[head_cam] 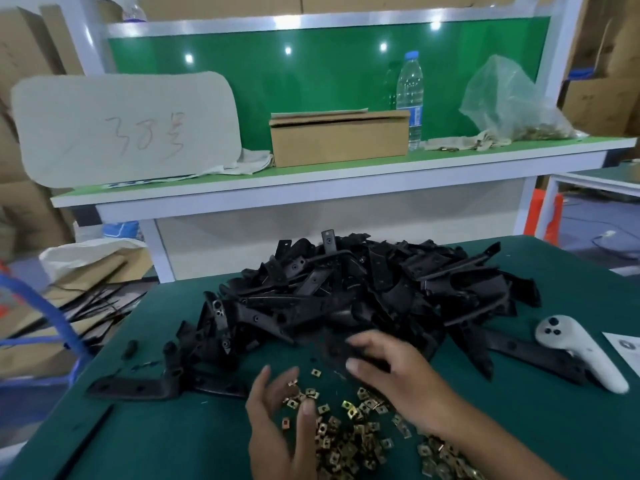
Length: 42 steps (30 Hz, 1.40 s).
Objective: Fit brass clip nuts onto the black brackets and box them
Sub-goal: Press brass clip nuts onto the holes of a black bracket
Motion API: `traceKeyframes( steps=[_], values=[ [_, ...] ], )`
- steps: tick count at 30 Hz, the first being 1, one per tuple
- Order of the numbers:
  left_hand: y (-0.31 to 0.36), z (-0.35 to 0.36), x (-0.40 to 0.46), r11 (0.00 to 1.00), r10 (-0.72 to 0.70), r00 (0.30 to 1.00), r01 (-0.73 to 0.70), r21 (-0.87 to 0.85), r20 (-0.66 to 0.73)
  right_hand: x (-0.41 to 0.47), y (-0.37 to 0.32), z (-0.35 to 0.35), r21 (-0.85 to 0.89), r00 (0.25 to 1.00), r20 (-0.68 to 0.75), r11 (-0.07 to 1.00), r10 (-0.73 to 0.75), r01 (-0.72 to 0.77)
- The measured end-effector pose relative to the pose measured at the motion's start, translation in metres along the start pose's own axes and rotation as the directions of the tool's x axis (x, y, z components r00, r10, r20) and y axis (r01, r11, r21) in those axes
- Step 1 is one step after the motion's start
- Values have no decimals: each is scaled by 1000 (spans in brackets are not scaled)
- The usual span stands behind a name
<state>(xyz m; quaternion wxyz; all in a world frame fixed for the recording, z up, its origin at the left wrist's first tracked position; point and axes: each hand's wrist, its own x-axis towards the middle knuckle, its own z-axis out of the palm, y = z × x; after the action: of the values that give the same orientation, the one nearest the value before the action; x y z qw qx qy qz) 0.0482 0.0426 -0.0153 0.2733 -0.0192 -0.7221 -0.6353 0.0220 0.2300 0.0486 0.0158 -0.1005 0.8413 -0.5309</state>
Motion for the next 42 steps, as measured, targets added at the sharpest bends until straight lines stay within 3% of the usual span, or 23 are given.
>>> traceKeyframes(
  steps=[2, 4, 6, 8, 11, 14, 19, 24, 27, 29, 31, 33, 35, 42],
  values=[
    [3, -1, -1, 992, -71, 997, 67, -106, -35, -25, 11, 5, 59, 986, 165, 997, 39, -49],
    [7, -3, 2, 998, -47, 997, 43, -53, -68, -41, 26, 8, -12, 979, 193, 998, 62, -61],
    [8, -3, 9, 996, -83, 991, 79, -41, -107, -50, 45, 10, -274, 989, 150, 961, 10, 32],
    [8, -4, 15, 978, -179, 978, 165, -125, -104, -56, 57, 15, -523, 981, 161, 834, -106, 176],
    [7, -6, 19, 943, -257, 966, 247, -222, -15, -53, 55, 19, -646, 949, 213, 695, -232, 315],
    [5, -4, 12, 931, -282, 953, 300, -206, 112, -46, 49, 17, -667, 950, 247, 677, -194, 311],
    [13, 3, 0, 981, -149, 957, 175, -85, 249, -42, 50, 13, -698, 968, 99, 677, -233, 234],
    [5, 2, 2, 985, -156, 937, 171, -20, 311, -41, 52, 15, -475, 988, -149, 874, 37, -104],
    [10, 6, 0, 978, -167, 926, 200, -66, 338, -46, 51, 13, -300, 967, -257, 950, 2, -81],
    [13, 9, -3, 975, -153, 916, 200, -93, 371, -46, 47, 9, -79, 948, -316, 995, 28, -56],
    [14, 10, -7, 974, -135, 901, 196, -110, 411, -47, 39, 5, 222, 945, -294, 972, 146, -81],
    [14, 8, -8, 981, -113, 894, 170, -95, 433, -47, 35, 3, 480, 954, -170, 866, 248, -139],
    [11, 6, -8, 987, -95, 888, 142, -73, 450, -47, 32, 2, 627, 955, -84, 760, 285, -171],
    [15, 5, -15, 997, -44, 845, 75, -37, 534, -50, 28, 0, 688, 975, 2, 707, 223, -163]
  ],
)
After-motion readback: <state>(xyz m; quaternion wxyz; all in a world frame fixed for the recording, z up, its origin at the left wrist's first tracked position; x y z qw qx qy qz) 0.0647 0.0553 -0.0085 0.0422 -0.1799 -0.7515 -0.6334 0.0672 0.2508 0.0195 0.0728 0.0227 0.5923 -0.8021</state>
